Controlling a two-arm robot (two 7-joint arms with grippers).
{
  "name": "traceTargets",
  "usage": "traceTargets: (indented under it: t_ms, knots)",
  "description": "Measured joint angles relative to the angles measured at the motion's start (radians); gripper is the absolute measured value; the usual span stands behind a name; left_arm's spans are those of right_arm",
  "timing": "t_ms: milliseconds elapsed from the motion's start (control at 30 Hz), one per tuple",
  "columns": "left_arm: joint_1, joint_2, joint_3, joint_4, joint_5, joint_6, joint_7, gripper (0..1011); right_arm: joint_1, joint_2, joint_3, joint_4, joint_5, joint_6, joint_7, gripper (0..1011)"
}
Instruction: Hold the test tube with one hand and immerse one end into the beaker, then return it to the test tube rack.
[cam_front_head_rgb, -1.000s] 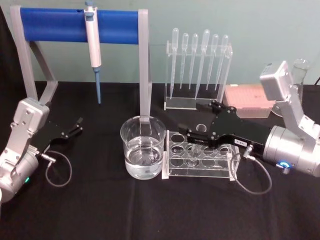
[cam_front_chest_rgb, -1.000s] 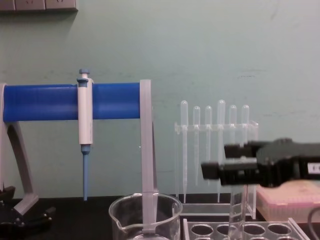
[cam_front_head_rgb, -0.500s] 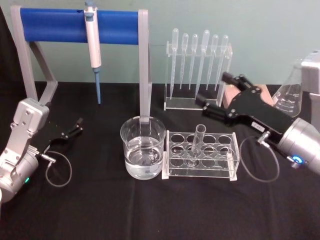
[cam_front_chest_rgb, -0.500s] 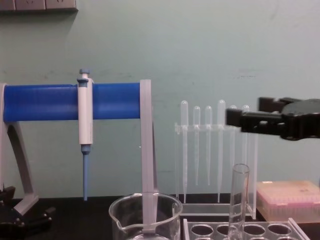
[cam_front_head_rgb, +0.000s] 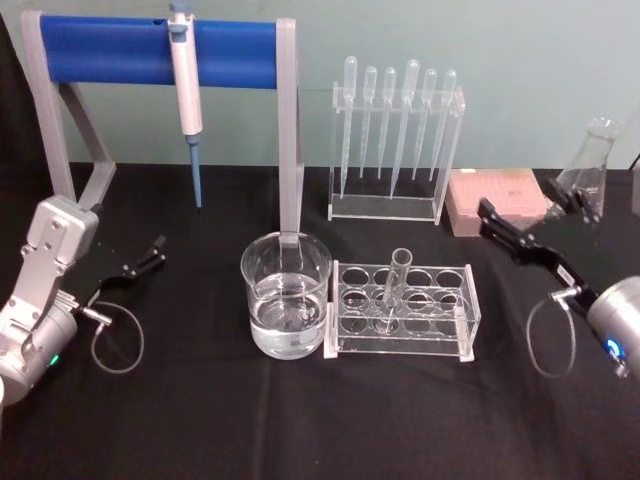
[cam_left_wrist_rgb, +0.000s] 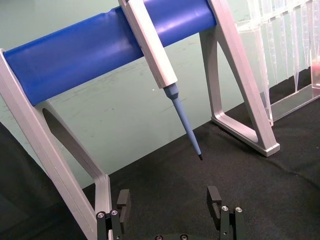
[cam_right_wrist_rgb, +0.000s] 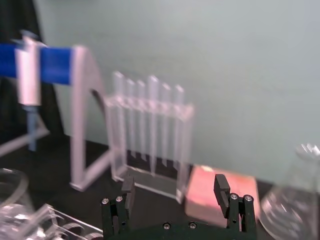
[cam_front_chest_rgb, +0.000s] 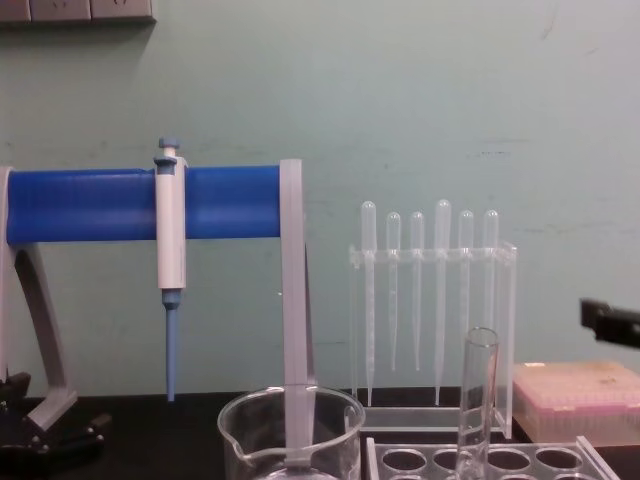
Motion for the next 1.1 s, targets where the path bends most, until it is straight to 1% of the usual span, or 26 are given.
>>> traceTargets:
  t_ms: [67,167,300,367,467,1100]
  knots:
    - [0.000,0.000,0.000,0.000,0.000,0.000,0.000,1000,-0.002,-0.005,0.003,0.007,-0.001,0.004,-0.006,1002]
    - [0.000,0.000,0.000,0.000,0.000,0.000,0.000,1000,-0.006,-0.028,0.014,0.038,0.000,0.021,-0.016,1002]
    - [0.000,0.000,0.000,0.000,0.000,0.000,0.000,1000,-0.006,-0.044,0.021,0.056,0.002,0.034,-0.014,1002]
    - [0.000,0.000,0.000,0.000,0.000,0.000,0.000,1000,-0.007,-0.049,0.026,0.063,0.005,0.037,-0.002,1002]
    - [0.000,0.000,0.000,0.000,0.000,0.000,0.000,1000,-0.005,-0.052,0.030,0.072,0.015,0.034,0.021,1002]
    - [0.000,0.000,0.000,0.000,0.000,0.000,0.000,1000,-0.005,-0.050,0.027,0.066,0.010,0.034,0.010,1002]
